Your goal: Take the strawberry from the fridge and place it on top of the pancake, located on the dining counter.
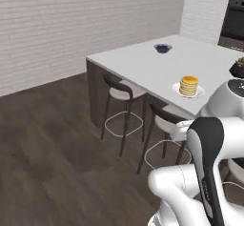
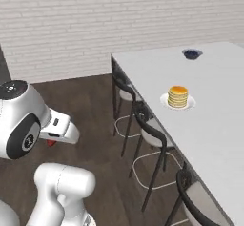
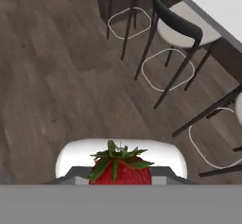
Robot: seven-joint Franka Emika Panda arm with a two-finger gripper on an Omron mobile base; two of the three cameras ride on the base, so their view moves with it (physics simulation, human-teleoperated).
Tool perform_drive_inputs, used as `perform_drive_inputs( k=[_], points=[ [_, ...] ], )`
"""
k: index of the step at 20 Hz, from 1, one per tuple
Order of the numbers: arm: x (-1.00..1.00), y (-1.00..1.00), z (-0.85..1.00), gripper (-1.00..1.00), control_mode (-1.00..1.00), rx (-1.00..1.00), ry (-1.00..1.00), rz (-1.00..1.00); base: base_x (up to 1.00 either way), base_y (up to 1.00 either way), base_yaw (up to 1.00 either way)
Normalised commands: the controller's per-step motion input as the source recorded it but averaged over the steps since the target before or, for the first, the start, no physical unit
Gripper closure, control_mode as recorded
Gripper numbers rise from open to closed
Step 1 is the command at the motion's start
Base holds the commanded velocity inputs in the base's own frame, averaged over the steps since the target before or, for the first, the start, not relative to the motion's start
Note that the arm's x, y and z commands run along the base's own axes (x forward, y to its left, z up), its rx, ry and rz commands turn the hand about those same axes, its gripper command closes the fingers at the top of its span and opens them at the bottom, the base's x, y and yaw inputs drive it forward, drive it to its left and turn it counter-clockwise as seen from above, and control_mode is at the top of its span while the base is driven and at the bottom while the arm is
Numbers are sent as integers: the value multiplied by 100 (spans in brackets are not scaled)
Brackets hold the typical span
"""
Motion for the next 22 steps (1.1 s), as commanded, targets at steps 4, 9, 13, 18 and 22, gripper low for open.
perform_drive_inputs(
  k=[4,9,13,18,22],
  points=[
    [0,0,0,100,100,0,0,0,97,34,-66],
    [0,0,0,100,100,0,0,0,64,18,-65],
    [0,0,0,100,100,0,0,0,55,37,-71],
    [0,0,0,100,100,0,0,0,65,49,-78],
    [0,0,0,100,100,0,0,0,71,60,-72]
  ],
)
